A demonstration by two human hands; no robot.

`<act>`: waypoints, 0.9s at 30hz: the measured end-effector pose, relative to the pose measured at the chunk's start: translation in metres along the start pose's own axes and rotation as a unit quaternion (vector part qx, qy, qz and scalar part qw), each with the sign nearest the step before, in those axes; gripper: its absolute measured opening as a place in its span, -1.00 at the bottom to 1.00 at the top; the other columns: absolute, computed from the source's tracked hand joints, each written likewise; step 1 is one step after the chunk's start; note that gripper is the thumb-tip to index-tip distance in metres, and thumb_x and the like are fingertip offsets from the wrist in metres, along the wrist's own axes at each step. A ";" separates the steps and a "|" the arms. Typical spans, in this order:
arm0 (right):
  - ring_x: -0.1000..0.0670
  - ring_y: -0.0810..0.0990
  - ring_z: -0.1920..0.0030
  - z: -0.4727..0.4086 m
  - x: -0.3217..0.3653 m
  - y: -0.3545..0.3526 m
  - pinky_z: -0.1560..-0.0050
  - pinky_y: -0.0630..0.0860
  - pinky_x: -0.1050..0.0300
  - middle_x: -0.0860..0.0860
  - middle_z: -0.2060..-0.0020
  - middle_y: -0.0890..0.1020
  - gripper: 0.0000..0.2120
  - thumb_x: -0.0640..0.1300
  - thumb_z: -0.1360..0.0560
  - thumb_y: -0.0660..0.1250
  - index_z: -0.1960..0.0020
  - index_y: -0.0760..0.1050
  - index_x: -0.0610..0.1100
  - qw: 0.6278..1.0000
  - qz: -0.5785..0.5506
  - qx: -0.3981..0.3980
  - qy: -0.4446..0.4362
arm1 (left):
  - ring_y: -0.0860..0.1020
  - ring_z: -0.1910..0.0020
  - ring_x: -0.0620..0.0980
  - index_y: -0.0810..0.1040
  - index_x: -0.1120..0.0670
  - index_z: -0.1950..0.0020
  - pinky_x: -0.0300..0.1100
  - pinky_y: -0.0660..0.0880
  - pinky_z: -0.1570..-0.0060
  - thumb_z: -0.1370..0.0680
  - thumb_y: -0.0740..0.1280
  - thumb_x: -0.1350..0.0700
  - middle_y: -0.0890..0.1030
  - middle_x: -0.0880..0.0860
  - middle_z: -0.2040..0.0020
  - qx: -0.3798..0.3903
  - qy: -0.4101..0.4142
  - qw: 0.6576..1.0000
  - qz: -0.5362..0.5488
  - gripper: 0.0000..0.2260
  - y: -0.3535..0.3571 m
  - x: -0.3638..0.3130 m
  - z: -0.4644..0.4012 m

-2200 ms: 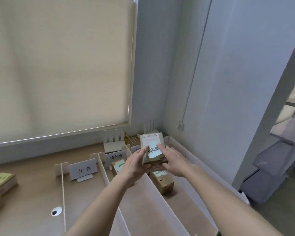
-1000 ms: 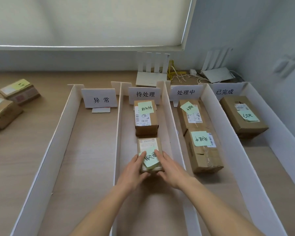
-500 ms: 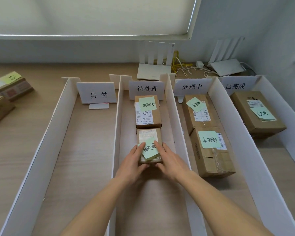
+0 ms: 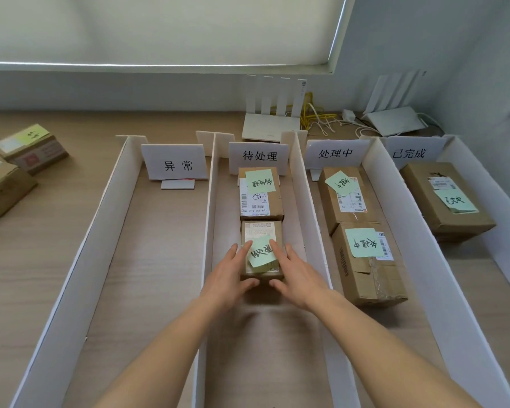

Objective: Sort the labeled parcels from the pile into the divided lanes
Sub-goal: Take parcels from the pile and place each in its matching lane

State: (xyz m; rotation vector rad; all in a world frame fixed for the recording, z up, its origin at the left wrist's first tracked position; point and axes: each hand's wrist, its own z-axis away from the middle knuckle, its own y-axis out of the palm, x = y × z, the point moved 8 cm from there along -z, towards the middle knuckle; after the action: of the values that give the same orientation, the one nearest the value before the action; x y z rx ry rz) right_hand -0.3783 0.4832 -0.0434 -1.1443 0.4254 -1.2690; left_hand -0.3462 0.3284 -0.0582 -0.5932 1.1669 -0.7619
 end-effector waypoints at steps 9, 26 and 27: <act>-0.13 0.31 -0.52 0.054 0.059 -0.107 -0.24 0.54 -0.13 0.03 -0.65 -0.11 -0.14 0.12 -0.61 0.33 -0.65 -0.20 0.13 0.994 0.092 -0.044 -0.031 | 0.17 -0.57 0.00 0.04 -0.23 -0.60 -0.01 0.33 -0.42 -0.54 0.37 -0.19 0.01 -0.09 -0.63 -0.040 0.023 0.997 -0.065 -0.27 -0.108 -0.049 0.050; -0.06 0.27 -0.56 0.207 0.416 -0.321 -0.40 0.41 -0.04 0.05 -0.62 0.15 -0.26 0.28 -0.60 0.22 -0.64 -0.08 0.21 0.940 0.219 -0.186 -0.184 | 0.22 -0.54 0.09 0.10 -0.13 -0.61 0.01 0.29 -0.41 -0.54 0.25 -0.33 0.06 0.01 -0.63 -0.288 -0.073 0.939 -0.172 -0.29 -0.485 -0.050 0.337; -0.07 0.30 -0.54 0.217 0.444 -0.323 -0.37 0.43 -0.03 0.05 -0.60 0.19 -0.26 0.28 -0.59 0.23 -0.64 -0.06 0.21 0.936 0.223 -0.192 -0.195 | 0.22 -0.54 0.08 0.09 -0.13 -0.61 0.01 0.28 -0.42 -0.54 0.24 -0.34 0.07 0.01 -0.63 -0.299 -0.084 0.934 -0.176 -0.29 -0.504 -0.038 0.361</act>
State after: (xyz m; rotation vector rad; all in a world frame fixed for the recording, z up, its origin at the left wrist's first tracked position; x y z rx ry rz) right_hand -0.2349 0.2183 0.4643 -1.4895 0.6072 -0.5530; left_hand -0.1186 0.0571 0.4521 -1.3796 1.1415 -0.6305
